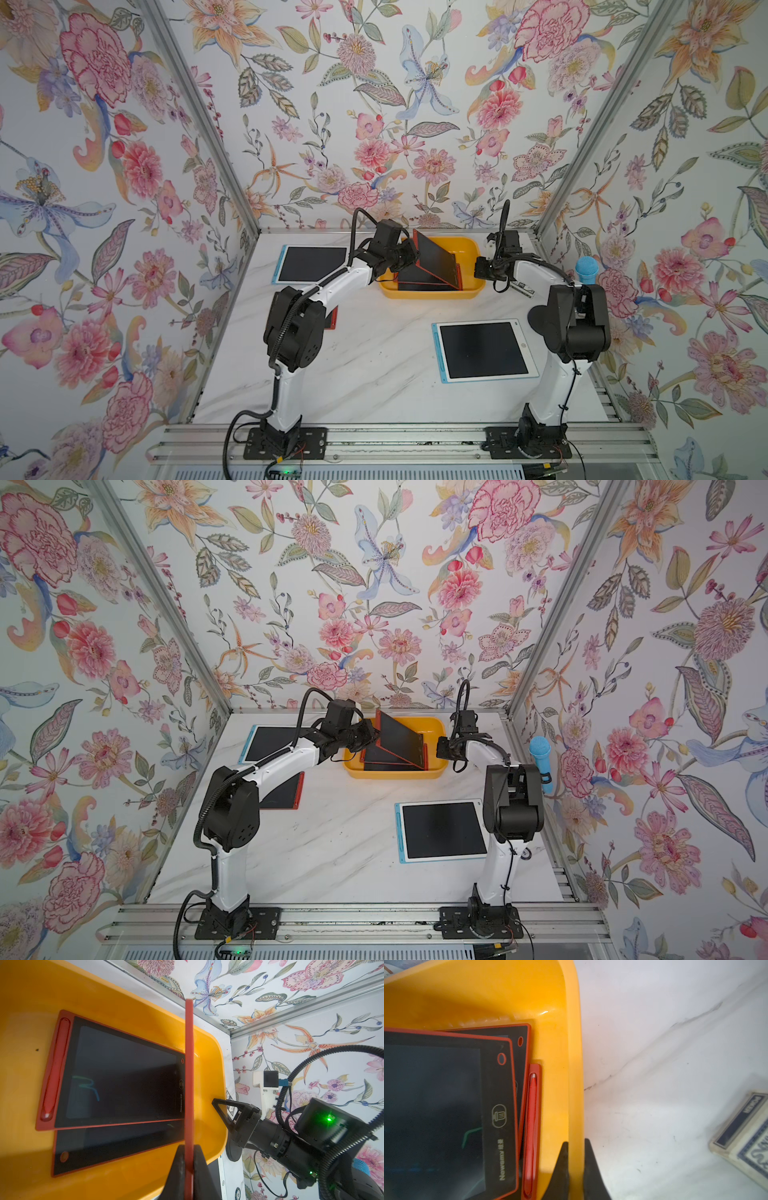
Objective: Take out the writing tablet from the storage box
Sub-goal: Pick up the writing tablet from the storage box.
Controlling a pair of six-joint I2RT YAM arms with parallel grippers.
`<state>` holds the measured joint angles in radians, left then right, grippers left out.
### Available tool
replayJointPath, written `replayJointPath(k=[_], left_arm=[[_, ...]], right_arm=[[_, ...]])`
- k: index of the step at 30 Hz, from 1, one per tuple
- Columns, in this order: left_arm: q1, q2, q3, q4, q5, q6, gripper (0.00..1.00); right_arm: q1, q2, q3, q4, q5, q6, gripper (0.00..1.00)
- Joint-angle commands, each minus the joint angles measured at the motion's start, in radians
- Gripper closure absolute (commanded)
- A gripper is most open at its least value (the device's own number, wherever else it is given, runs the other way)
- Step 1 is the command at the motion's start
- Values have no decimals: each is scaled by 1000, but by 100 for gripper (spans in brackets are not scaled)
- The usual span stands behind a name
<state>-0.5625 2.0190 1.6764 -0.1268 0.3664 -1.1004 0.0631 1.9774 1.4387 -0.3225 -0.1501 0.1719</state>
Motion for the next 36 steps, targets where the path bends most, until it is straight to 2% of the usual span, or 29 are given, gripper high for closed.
replayJointPath(k=[1, 13, 15, 19, 22, 24, 36], left_arm=[[23, -61, -15, 44, 15, -12, 100], [53, -141, -76, 91, 40, -49, 100], [53, -160, -93, 109, 48, -64, 100], [55, -204, -131, 138, 49, -83, 100], [58, -230, -151, 143, 50, -88, 100], [60, -249, -167, 146, 52, -90, 100], [112, -442, -354, 163, 80, -101, 100]], right_arm=[[-15, 34, 49, 10, 0, -5, 100], [-23, 119, 134, -13, -30, -20, 100], [-23, 119, 137, -13, -21, -23, 92], [-25, 115, 137, -12, -10, -25, 84], [-25, 106, 138, -21, 0, -26, 69], [-25, 88, 134, -21, 12, -25, 63], [-7, -74, 115, -33, 38, -20, 56]])
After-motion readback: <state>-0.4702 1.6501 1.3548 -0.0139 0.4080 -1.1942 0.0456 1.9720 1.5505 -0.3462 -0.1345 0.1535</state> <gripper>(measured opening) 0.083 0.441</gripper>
